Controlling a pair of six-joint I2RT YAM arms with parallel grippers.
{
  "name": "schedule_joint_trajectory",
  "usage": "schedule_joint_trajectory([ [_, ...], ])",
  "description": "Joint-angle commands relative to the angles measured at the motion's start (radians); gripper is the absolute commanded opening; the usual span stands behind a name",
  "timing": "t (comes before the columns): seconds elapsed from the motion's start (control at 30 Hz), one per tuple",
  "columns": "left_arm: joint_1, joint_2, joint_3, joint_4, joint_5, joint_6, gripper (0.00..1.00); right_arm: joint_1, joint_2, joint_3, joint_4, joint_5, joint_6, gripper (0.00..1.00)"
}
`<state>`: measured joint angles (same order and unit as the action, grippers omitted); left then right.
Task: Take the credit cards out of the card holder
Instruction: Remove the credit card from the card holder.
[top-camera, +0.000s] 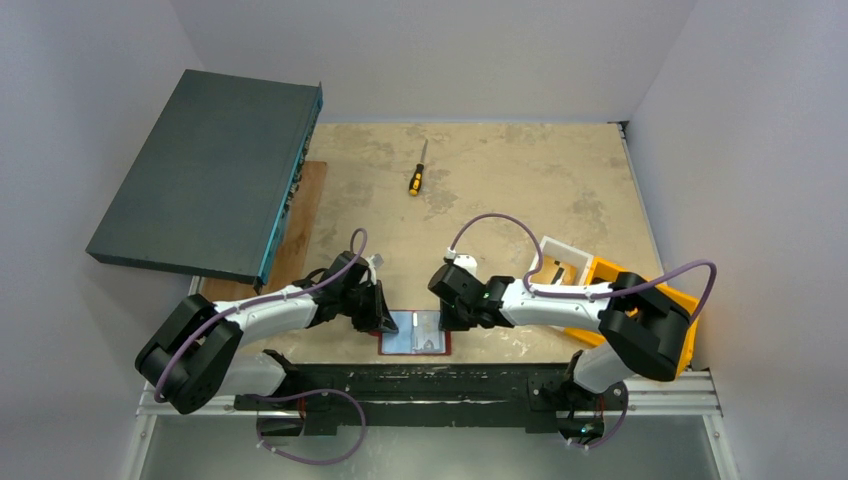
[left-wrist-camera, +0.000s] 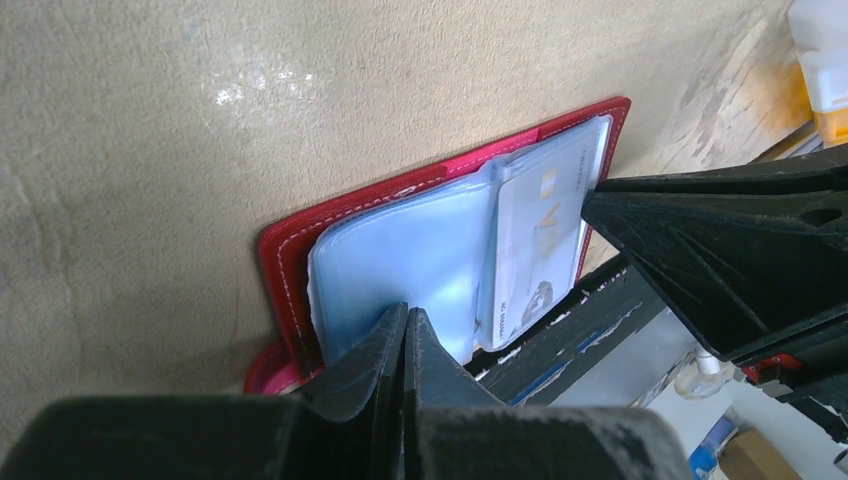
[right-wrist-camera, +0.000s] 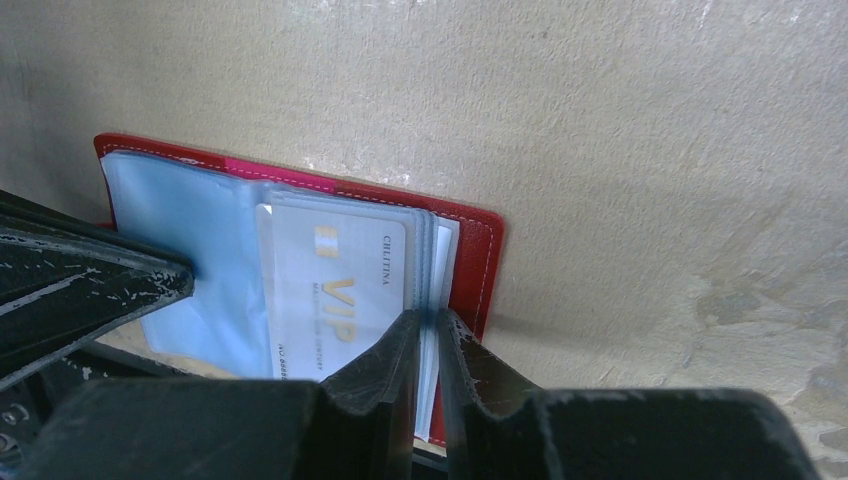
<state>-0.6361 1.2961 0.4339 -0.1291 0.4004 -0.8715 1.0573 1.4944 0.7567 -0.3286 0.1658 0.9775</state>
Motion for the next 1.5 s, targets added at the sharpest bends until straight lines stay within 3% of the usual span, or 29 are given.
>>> schedule_joint_trajectory([
  [0.0,0.001,0.013,0.012,0.006,-0.007,0.011,0.00,0.023,0.037,0.038,0.004,0.009,-0.012,0.13],
  [0.2,0.001,-0.014,0.036,-0.014,0.011,0.023,0.00,0.029,0.086,0.055,-0.044,0.025,0.001,0.11],
  [0.53,0.001,-0.167,0.083,-0.078,0.059,-0.020,0.12,0.029,0.089,0.023,-0.052,-0.005,0.038,0.08],
  [0.9,-0.001,-0.015,-0.009,0.155,0.095,-0.066,0.13,0.029,0.102,0.023,-0.037,-0.021,0.037,0.07],
  [1.47,-0.001,0.068,-0.031,0.204,0.085,-0.058,0.13,0.029,0.110,0.029,-0.038,-0.023,0.035,0.07],
])
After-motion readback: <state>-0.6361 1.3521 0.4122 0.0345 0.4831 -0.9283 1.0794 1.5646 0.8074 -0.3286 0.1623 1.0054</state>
